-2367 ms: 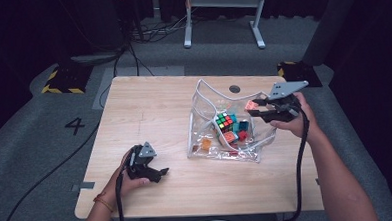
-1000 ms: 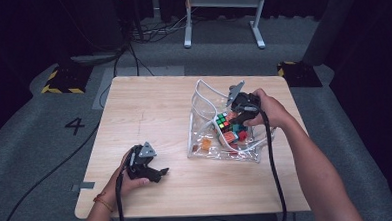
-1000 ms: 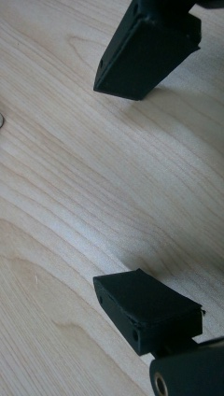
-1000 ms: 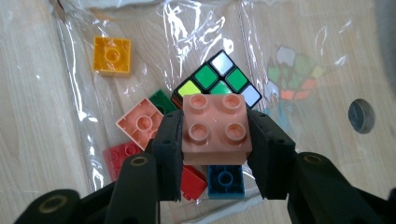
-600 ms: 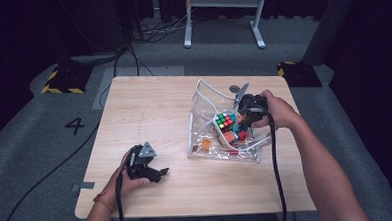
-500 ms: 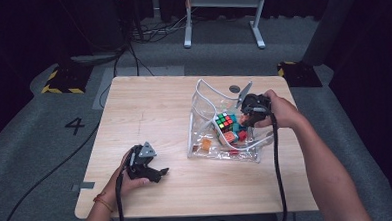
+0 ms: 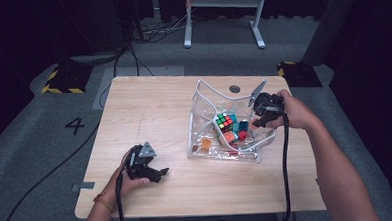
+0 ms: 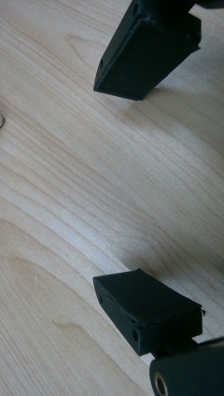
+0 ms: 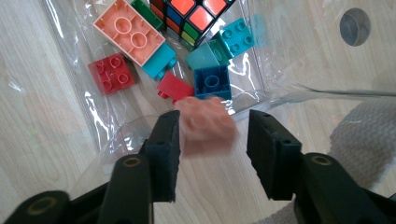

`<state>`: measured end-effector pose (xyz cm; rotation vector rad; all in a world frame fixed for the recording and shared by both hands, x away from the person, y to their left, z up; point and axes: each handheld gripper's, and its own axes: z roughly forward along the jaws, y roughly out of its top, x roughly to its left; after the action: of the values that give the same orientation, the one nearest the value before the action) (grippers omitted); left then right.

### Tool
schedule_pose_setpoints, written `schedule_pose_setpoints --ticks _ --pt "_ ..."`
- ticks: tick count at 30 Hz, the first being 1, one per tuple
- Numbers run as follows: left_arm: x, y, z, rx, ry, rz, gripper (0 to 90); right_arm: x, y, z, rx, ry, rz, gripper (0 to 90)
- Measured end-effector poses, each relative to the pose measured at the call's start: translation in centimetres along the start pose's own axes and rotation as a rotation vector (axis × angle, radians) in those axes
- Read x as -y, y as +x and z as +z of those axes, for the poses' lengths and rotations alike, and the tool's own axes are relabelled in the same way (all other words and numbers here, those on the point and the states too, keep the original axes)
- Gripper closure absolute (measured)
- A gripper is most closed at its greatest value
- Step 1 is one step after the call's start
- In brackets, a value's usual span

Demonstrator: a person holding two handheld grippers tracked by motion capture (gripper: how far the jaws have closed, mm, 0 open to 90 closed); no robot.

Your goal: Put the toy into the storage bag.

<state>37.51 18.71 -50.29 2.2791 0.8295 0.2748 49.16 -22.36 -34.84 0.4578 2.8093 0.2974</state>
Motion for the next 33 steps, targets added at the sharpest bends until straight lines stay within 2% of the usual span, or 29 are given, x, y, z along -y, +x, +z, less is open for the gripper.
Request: schedule_pose_setpoints --ticks 3,6,11,15,17,20,22,23,26,31,33 --pt "0.0 0.0 0.0 -0.002 0.002 0.004 8.4 0.0 0.1 0.0 -0.002 -0.009 0.001 51.4" --pt "0.0 0.0 0.0 -0.001 0.002 0.003 8.5 0.1 0.3 -0.2 -0.005 -0.044 0.002 48.5" --pt "0.0 0.0 0.0 0.0 0.0 0.0 8.4 0.5 0.7 -1.2 0.003 -0.152 0.029 40.7" --pt "0.0 0.0 0.0 -0.002 0.0 0.001 8.5 1.0 1.1 -2.2 0.029 -0.246 0.049 35.2" --pt "0.0 0.0 0.0 0.0 0.001 0.001 8.4 1.3 1.2 -2.7 0.058 -0.275 0.048 32.4" --pt "0.0 0.0 0.0 -0.002 0.002 0.003 8.4 2.1 1.3 -3.6 0.085 -0.334 0.079 30.4" --pt "0.0 0.0 0.0 -0.002 0.0 0.001 8.5 2.6 1.6 -4.1 0.112 -0.372 0.114 29.1" --pt "0.0 0.0 0.0 -0.002 0.0 0.004 8.5 3.0 1.8 -4.5 0.124 -0.383 0.148 29.0" --pt "0.0 0.0 0.0 -0.002 0.0 0.001 8.4 3.9 2.2 -5.1 0.145 -0.444 0.177 28.6" --pt "0.0 0.0 0.0 -0.002 0.0 0.001 8.4 5.2 2.8 -5.7 0.18 -0.491 0.193 28.6" --pt "0.0 0.0 0.0 -0.002 0.0 0.003 8.5 5.8 3.1 -6.1 0.193 -0.53 0.209 29.0"
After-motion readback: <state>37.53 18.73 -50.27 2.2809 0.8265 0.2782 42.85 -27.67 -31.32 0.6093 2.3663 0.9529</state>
